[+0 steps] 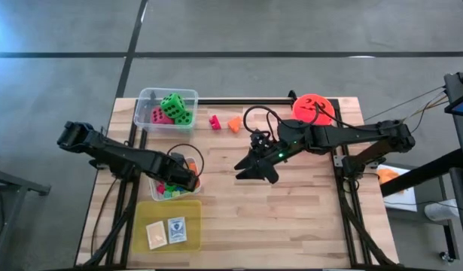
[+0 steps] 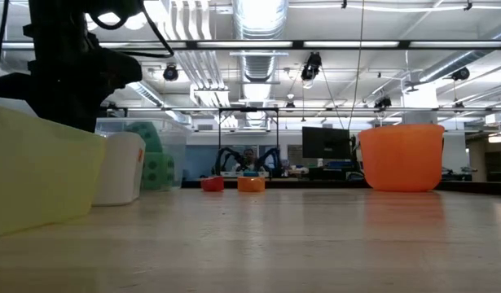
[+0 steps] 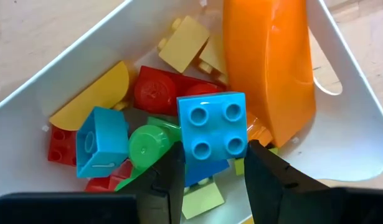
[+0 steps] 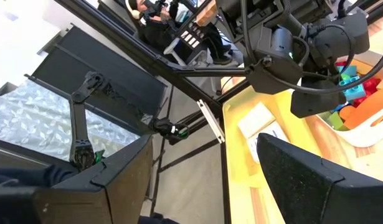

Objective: Pick & Place Toys
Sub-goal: Put the blue game piece into the white bin

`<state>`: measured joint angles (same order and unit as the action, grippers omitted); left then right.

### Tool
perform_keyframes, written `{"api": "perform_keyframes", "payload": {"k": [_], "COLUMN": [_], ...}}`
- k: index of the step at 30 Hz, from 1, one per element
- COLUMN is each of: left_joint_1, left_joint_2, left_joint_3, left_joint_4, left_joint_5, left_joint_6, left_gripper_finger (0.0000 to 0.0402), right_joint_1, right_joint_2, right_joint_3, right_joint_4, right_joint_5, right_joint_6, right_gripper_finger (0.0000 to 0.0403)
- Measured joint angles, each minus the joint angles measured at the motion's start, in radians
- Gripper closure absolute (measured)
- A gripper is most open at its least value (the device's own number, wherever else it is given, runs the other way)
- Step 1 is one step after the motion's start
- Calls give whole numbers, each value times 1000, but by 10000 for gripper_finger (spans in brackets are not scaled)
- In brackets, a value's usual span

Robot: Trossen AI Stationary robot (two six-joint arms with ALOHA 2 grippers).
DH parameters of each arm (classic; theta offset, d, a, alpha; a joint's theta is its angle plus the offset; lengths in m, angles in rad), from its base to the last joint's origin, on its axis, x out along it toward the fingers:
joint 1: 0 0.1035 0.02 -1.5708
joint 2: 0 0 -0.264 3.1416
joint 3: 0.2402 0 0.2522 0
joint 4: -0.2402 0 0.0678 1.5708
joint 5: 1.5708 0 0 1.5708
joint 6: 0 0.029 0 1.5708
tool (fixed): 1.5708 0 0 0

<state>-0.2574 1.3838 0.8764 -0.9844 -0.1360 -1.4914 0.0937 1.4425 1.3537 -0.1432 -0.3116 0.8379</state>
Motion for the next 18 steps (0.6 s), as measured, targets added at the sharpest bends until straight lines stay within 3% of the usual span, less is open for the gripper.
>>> {"api": "perform_keyframes", "payload": {"k": [5, 18], "left_joint_1": [0, 0], "left_joint_2": [0, 0], "left_joint_3": [0, 0], "left_joint_4": [0, 7], "left_joint_5": [-3, 6], "left_joint_6": [0, -15], "left_gripper_finger": [281, 214], "right_joint_1": [0, 0], "right_joint_2": [0, 0], "right_joint_3": [0, 0], "right_joint_4": [0, 0], "right_joint_5": [0, -1], "right_joint_6": [4, 0], "right_gripper_finger": [122, 122]}}
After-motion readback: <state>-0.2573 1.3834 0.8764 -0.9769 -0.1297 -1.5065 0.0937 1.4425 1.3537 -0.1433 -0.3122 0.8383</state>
